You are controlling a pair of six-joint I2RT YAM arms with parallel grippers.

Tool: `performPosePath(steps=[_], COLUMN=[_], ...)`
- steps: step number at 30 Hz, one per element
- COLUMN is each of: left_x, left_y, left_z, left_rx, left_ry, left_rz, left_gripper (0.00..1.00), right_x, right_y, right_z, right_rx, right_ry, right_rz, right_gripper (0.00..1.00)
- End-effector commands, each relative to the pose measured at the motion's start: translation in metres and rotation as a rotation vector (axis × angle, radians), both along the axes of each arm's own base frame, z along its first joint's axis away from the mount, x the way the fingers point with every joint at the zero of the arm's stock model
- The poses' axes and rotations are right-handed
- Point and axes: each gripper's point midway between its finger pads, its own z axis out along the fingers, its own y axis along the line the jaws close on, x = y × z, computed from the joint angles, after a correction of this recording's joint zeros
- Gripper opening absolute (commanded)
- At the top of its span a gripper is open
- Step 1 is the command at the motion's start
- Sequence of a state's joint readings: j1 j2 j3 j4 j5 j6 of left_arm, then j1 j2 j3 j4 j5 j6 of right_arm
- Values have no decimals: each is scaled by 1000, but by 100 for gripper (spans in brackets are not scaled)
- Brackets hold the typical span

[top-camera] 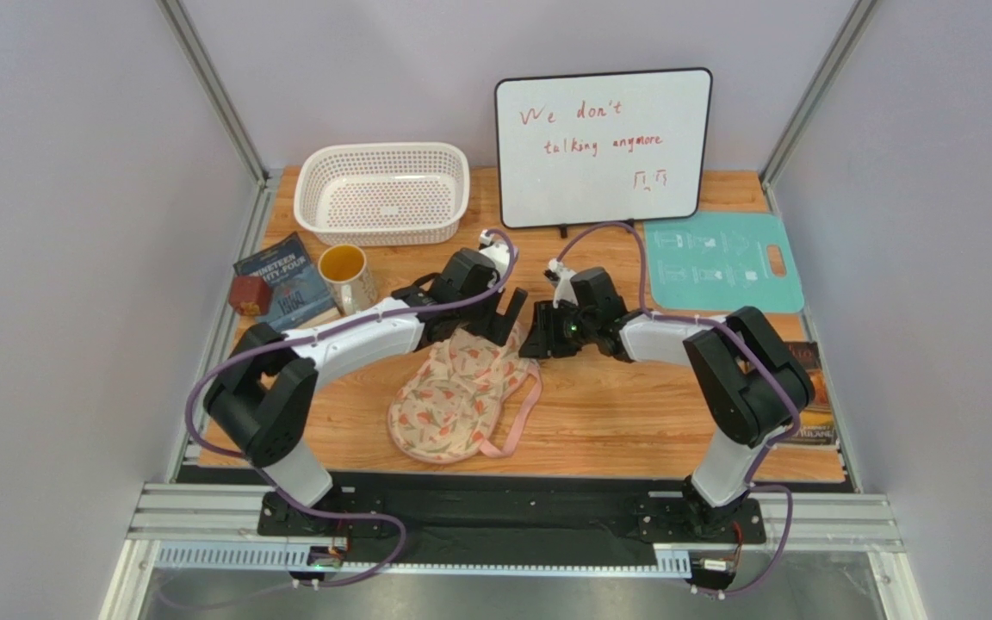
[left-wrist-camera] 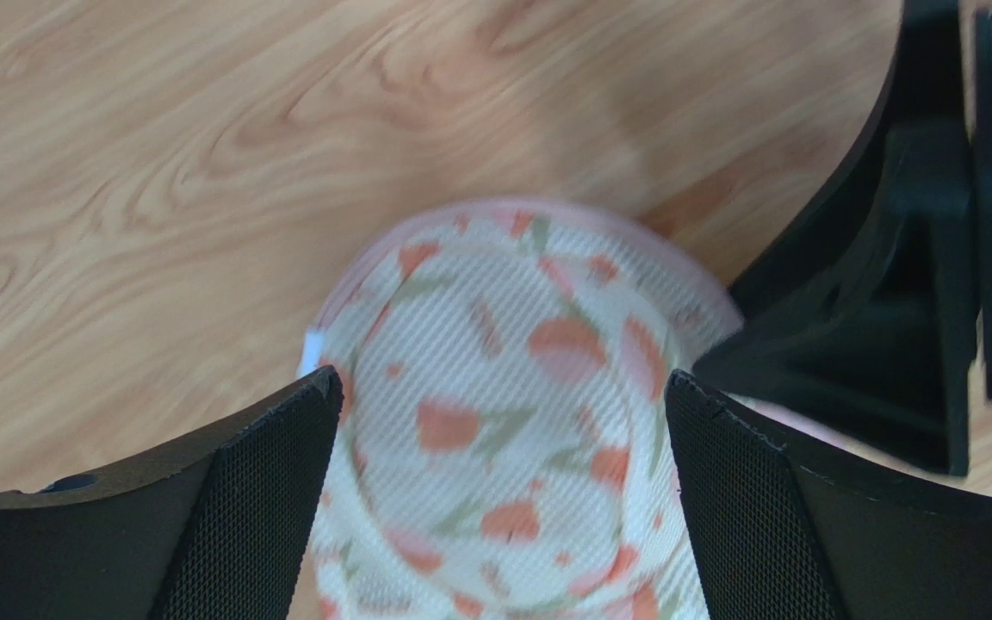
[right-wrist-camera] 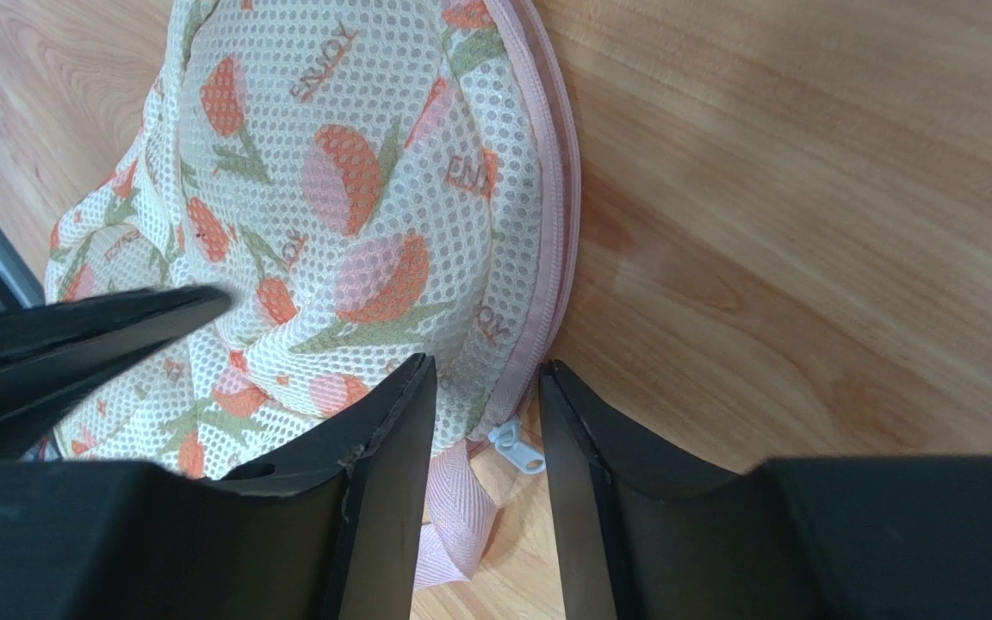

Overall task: Unzip the laundry bag and remove the bra
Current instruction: Unzip the laundry bag at the center of the board.

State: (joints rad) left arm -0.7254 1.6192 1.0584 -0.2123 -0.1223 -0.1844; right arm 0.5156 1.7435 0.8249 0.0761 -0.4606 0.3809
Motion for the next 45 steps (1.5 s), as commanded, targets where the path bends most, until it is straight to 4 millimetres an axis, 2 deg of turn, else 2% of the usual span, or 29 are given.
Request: performPosePath(steps=[1, 4, 6, 7, 10, 13, 17, 33, 37, 45], left_x=[22, 27, 26, 27, 22, 23, 24, 25, 25, 24], left_y=[-24, -33, -29, -24, -24, -26, -23, -20, -20, -21], left_z=[-20, -10, -18, -31, -54, -59, -60, -64, -64, -65], left_rx=[-89, -217, -248, -240, -263, -266, -256, -234, -233, -235], left_ry=[40, 72, 112, 151, 226, 239, 235, 238, 237, 240], left_rz=[6, -6, 31, 55, 80, 83, 95, 111, 110, 98], left_gripper=[100, 100, 100, 100, 99, 99, 99, 99, 99, 99], right_x=[-12, -17, -18, -21, -29, -34, -39, -57, -56, -52], right_y=[1, -2, -4, -5, -6, -8, -10, -19, -19, -21], right_z=[1, 7, 9, 8, 5, 3, 3, -2, -5, -5], right_rx=[44, 47, 42, 39, 52, 49, 57, 45, 38, 50], right_ry=[46, 41, 37, 45, 66, 83, 86, 105, 115, 117], right_rz=[-5, -8, -12, -9, 3, 5, 8, 22, 15, -1], right_gripper=[41, 40, 40, 39, 39, 39, 34, 32, 23, 15])
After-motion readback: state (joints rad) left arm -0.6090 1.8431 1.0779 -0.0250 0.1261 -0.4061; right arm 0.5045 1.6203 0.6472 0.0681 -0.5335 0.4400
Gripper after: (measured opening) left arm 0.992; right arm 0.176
